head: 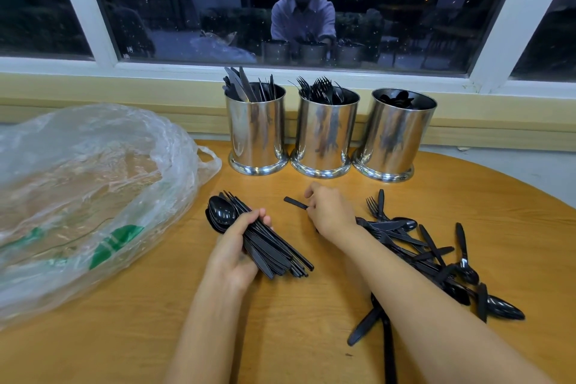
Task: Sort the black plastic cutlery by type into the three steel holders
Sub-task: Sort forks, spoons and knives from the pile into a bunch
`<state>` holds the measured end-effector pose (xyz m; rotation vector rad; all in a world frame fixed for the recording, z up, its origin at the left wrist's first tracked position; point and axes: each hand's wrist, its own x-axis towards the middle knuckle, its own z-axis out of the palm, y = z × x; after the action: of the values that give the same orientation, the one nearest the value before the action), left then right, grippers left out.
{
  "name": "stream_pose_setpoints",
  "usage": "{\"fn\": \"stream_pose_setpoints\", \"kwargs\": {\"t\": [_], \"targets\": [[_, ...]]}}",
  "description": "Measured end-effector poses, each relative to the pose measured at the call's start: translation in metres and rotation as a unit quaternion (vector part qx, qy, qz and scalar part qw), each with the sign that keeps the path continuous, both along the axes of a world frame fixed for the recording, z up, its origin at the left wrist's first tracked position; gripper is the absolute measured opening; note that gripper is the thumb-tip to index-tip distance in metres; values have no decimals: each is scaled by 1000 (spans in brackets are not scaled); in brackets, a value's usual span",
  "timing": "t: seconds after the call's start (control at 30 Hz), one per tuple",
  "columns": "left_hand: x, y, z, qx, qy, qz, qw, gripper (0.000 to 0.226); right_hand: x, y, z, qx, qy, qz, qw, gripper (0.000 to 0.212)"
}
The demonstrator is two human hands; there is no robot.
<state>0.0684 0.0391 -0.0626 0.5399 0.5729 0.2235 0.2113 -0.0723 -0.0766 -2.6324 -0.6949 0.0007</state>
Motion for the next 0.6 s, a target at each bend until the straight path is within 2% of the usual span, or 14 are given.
{"fn": "stream_pose_setpoints", "kwargs": {"t": [0.23, 0.4, 0.5, 0.6], "targets": [[1, -1, -1, -4, -4, 3, 1000, 7, -1, 5, 11, -80, 67, 43, 994, 29], [0, 0, -2, -8, -1, 4, 1000, 9, -3, 4, 20, -129, 68, 81, 986, 24], [0, -1, -1, -11, 2, 5, 1000, 6, -2, 0, 25, -84, 40, 96, 991, 17], [1, -2, 0, -8, 5, 5, 1000, 5, 3, -5, 39, 52, -18, 96, 994, 3]]}}
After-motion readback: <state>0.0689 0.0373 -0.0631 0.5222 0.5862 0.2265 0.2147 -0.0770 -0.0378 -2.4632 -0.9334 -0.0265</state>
